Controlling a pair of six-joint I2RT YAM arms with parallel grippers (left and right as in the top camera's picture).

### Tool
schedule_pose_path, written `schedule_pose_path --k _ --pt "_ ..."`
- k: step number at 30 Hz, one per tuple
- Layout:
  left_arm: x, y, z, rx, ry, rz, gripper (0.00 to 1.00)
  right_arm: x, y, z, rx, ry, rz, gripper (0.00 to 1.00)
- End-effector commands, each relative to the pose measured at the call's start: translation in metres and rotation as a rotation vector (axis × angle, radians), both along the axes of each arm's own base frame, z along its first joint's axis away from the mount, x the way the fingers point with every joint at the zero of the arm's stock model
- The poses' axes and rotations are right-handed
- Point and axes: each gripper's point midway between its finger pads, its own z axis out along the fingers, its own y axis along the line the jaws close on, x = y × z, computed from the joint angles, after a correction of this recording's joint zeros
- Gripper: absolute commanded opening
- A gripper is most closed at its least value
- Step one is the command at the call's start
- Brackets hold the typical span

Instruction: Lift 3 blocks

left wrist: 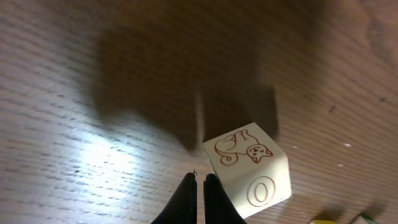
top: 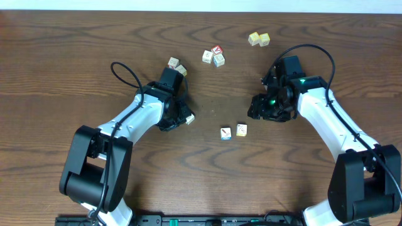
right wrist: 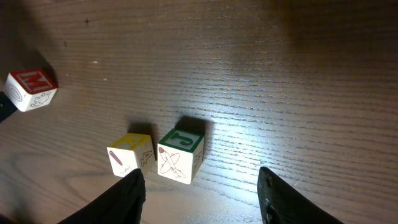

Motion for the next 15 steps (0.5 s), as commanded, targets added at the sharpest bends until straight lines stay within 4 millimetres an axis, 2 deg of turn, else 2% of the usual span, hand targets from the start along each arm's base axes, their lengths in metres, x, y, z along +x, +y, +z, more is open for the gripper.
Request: schedule_pose_path --k 1,9,15 --pt "-0.001 -0.003 -0.005 -0.01 0.009 0.004 0.07 -0.002 0.009 0.007 0.0 -0.023 0.026 0.56" --pt "0.011 -0.001 -0.006 0.01 -0.046 0.004 0.08 -0.003 0.008 0.007 -0.001 -0.019 0.026 0.56" --pt "0.028 -0.006 -0.004 0.012 -0.145 -0.114 0.07 -0.005 0.008 0.007 -0.003 -0.013 0.027 0.56"
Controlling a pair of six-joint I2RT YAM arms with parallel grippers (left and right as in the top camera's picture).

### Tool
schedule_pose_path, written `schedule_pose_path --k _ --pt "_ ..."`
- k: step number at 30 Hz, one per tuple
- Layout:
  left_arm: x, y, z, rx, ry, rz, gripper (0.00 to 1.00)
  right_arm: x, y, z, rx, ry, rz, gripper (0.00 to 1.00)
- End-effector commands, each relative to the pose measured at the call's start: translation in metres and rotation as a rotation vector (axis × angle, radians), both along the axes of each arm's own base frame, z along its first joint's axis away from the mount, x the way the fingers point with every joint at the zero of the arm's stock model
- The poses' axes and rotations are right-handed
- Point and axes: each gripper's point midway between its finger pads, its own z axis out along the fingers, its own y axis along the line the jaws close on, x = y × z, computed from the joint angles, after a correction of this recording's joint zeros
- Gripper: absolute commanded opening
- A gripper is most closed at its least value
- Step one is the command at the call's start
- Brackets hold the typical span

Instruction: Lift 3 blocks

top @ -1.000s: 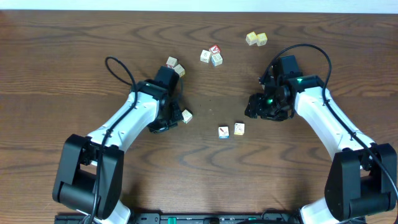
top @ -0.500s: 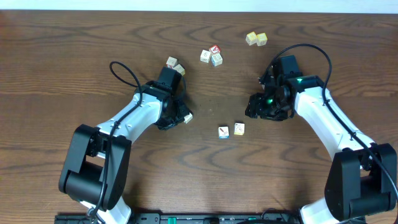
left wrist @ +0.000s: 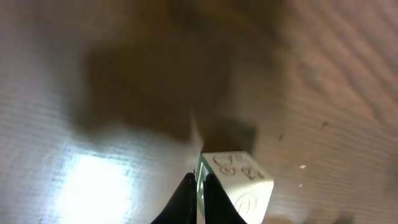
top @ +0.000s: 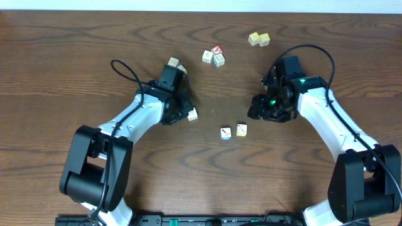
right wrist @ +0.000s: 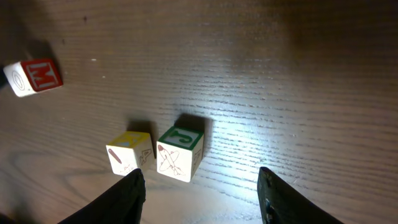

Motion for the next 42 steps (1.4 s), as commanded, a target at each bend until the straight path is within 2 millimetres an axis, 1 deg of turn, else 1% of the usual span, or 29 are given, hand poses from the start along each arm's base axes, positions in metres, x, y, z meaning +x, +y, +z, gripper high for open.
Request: schedule_pose_path --k 1,8,12,19,20,21,22,23,24,27,28,29,30,31,32,34,36,37,38,39,42 --pt "0.0 0.002 -0.009 0.047 -0.026 -0.1 0.07 -0.003 0.008 0.007 -0.001 -0.021 0.027 0.56" --pt "0.006 -0.003 -0.006 0.066 -0.101 -0.258 0.07 -0.003 0.008 0.007 -0.001 -0.022 0.027 0.56" --pt "0.005 -0.013 -0.003 0.036 -0.138 -0.366 0.08 -0.002 0.009 0.007 -0.001 -0.024 0.027 0.56" --pt "0.005 -0.016 0.001 0.015 -0.139 -0.371 0.07 -0.002 0.009 0.007 -0.001 -0.024 0.027 0.55" --pt "0.006 -0.016 0.004 0.013 -0.146 -0.369 0.08 -0.002 0.009 0.007 -0.001 -0.025 0.027 0.51" --pt "0.006 -0.016 0.006 0.013 -0.152 -0.367 0.07 -0.002 0.009 0.007 -0.001 -0.025 0.027 0.43" --pt "0.007 -0.014 0.01 0.012 -0.157 -0.363 0.08 -0.002 0.009 0.007 0.0 -0.026 0.027 0.33" --pt "0.008 -0.012 0.017 0.012 -0.167 -0.355 0.08 -0.001 0.009 0.008 0.001 -0.029 0.027 0.3" --pt "0.009 -0.008 0.022 0.013 -0.173 -0.341 0.08 0.0 0.009 0.008 0.002 -0.035 0.027 0.3" --pt "0.012 0.009 0.042 0.041 -0.194 -0.285 0.07 0.004 0.013 0.018 0.021 -0.053 0.034 0.34" --pt "0.013 0.018 0.051 0.058 -0.204 -0.256 0.07 0.004 0.016 0.025 0.038 -0.063 0.048 0.37" --pt "0.012 0.024 0.057 0.067 -0.21 -0.243 0.08 0.005 0.019 0.032 0.049 -0.076 0.063 0.41" --pt "0.01 0.038 0.069 0.092 -0.217 -0.201 0.08 0.005 0.025 0.043 0.057 -0.094 0.076 0.52" --pt "0.008 0.05 0.076 0.112 -0.212 -0.149 0.07 0.004 0.029 0.049 0.06 -0.106 0.089 0.63" --pt "0.005 0.061 0.08 0.131 -0.205 -0.1 0.07 0.002 0.033 0.052 0.062 -0.112 0.102 0.7" --pt "-0.001 0.083 0.089 0.168 -0.187 -0.002 0.08 -0.005 0.048 0.054 0.066 -0.116 0.148 0.73" --pt "-0.008 0.102 0.095 0.189 -0.166 0.064 0.16 -0.013 0.064 0.051 0.057 -0.113 0.199 0.73" --pt "-0.011 0.109 0.096 0.192 -0.156 0.087 0.22 -0.017 0.071 0.048 0.042 -0.113 0.219 0.74" --pt "-0.014 0.115 0.098 0.194 -0.149 0.103 0.25 -0.02 0.076 0.044 0.011 -0.109 0.23 0.77" --pt "-0.016 0.121 0.098 0.196 -0.139 0.12 0.29 -0.023 0.079 0.039 -0.025 -0.104 0.226 0.78" --pt "-0.025 0.137 0.094 0.204 -0.09 0.163 0.48 -0.031 0.089 0.025 -0.107 -0.089 0.22 0.78"
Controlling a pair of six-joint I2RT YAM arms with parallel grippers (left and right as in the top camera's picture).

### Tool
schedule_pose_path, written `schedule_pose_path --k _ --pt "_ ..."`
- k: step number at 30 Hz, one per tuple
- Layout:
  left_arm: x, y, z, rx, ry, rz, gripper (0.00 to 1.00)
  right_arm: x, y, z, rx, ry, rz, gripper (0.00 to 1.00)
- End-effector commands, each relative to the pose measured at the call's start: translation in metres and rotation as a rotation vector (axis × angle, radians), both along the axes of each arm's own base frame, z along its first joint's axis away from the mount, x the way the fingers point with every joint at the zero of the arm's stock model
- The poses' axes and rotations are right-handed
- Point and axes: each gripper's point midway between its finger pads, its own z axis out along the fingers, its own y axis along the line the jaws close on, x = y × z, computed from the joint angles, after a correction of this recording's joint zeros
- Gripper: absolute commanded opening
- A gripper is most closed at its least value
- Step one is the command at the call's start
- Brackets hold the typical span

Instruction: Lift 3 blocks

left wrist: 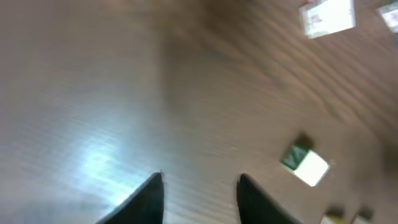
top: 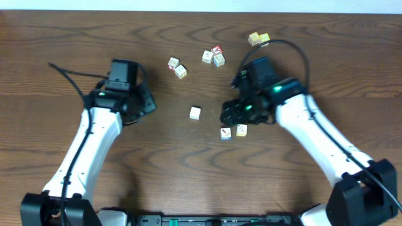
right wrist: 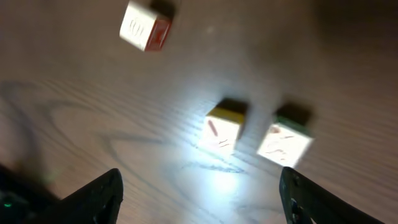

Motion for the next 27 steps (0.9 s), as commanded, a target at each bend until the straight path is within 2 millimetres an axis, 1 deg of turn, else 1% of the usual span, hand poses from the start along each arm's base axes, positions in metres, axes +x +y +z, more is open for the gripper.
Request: schedule_pose_path --k 1,3,6,8,11,13,16,19,23,27 --pt "-0.005 0.023 0.001 0.028 0.029 0.087 0.54 -0.005 0.009 -0.017 -0.108 0.003 -0.032 0.78" --pt "-0.011 0.029 -0.002 0.031 0.058 0.105 0.57 -0.009 0.012 -0.023 -0.128 0.021 -0.062 0.77" --pt "-0.015 0.033 -0.003 0.033 0.077 0.114 0.58 -0.015 0.017 -0.033 -0.148 0.052 -0.071 0.75" --pt "-0.017 0.033 -0.004 0.033 0.082 0.113 0.58 -0.017 0.021 -0.042 -0.16 0.067 -0.057 0.75" --pt "-0.018 0.033 -0.004 0.034 0.089 0.113 0.59 -0.019 0.027 -0.055 -0.179 0.064 0.024 0.75" --pt "-0.019 0.033 -0.004 0.034 0.092 0.113 0.59 -0.016 0.024 -0.062 -0.213 0.054 0.047 0.76" --pt "-0.019 0.033 -0.004 0.034 0.092 0.113 0.59 -0.011 0.016 -0.067 -0.25 0.04 0.033 0.76" --pt "-0.019 0.033 -0.004 0.034 0.092 0.113 0.59 -0.011 0.015 -0.069 -0.25 0.054 -0.005 0.74" --pt "-0.019 0.033 -0.004 0.034 0.092 0.113 0.59 -0.011 0.019 -0.071 -0.237 0.058 -0.06 0.7" --pt "-0.02 0.033 -0.005 0.035 0.099 0.113 0.59 -0.012 0.021 -0.078 -0.236 0.056 -0.076 0.68"
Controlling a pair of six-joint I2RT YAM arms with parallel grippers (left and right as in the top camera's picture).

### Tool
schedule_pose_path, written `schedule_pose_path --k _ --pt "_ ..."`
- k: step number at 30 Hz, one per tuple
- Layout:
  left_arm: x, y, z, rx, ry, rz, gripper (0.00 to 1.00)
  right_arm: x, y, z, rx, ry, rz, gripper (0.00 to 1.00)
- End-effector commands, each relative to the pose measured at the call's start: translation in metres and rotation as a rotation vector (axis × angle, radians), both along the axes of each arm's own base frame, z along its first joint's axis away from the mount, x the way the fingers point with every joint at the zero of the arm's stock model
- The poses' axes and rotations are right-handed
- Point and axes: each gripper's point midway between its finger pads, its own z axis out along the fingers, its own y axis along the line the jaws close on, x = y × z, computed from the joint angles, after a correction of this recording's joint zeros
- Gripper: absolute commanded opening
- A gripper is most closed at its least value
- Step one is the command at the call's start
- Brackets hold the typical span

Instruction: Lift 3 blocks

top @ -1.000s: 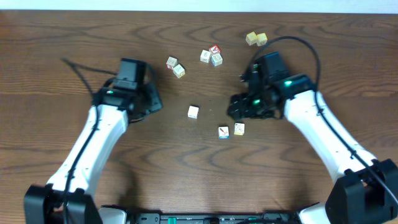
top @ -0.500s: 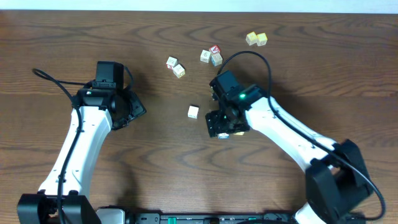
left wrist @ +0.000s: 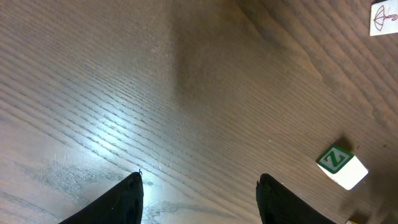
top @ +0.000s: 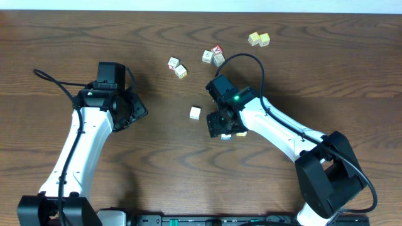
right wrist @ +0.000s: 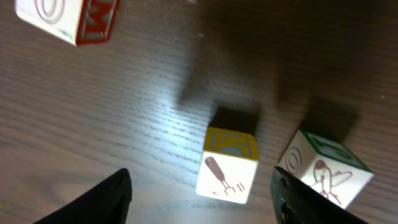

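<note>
Small picture blocks lie scattered on the wood table. My right gripper is open and low over a yellow-topped block with a hammer picture, which sits between its spread fingers. A green-topped block with a plane lies just right of it. A red M block lies farther off; in the overhead view this block sits alone mid-table. My left gripper is open over bare wood, with the same block's green Z face off to its right. In the overhead view the right gripper covers the pair.
A pair of blocks lies behind the middle, three more sit behind those, and two yellow ones rest at the far back right. The left gripper is over the table's left half.
My right gripper has moved left and lower, so the yellow-topped block now sits between its open fingers. The left gripper pulled back slightly farther left and stands wider open.
First my left gripper was shut with its tips beside the cat-and-O block while the right hung open behind the yellow and green pair. The block then shifted slightly. Later the left arm was far left and open, the block alone mid-table. Now the right gripper straddles the yellow block.
</note>
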Motion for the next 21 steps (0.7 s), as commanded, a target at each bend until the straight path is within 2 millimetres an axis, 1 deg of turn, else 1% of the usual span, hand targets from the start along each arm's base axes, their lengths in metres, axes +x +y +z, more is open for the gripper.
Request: schedule_pose_path --k 1,6,13,16,19,21 --pt "0.0 0.005 0.003 0.017 0.001 0.018 0.59 -0.006 -0.003 -0.012 -0.036 0.019 -0.037 0.68" --pt "-0.002 0.005 0.003 0.018 0.006 0.015 0.59 -0.004 -0.008 -0.019 -0.069 0.022 -0.06 0.66" --pt "-0.002 0.005 0.003 0.018 0.006 0.015 0.59 -0.013 -0.014 -0.034 -0.11 0.081 -0.106 0.65" --pt "-0.002 0.005 0.003 0.018 0.006 0.015 0.59 -0.013 -0.015 -0.04 -0.117 0.089 -0.106 0.65" --pt "-0.002 0.005 0.003 0.018 0.007 0.015 0.59 -0.01 -0.012 -0.044 -0.107 0.081 -0.107 0.58" --pt "-0.002 0.005 0.003 0.018 0.007 0.015 0.59 -0.003 -0.007 -0.044 -0.086 0.059 -0.117 0.47"
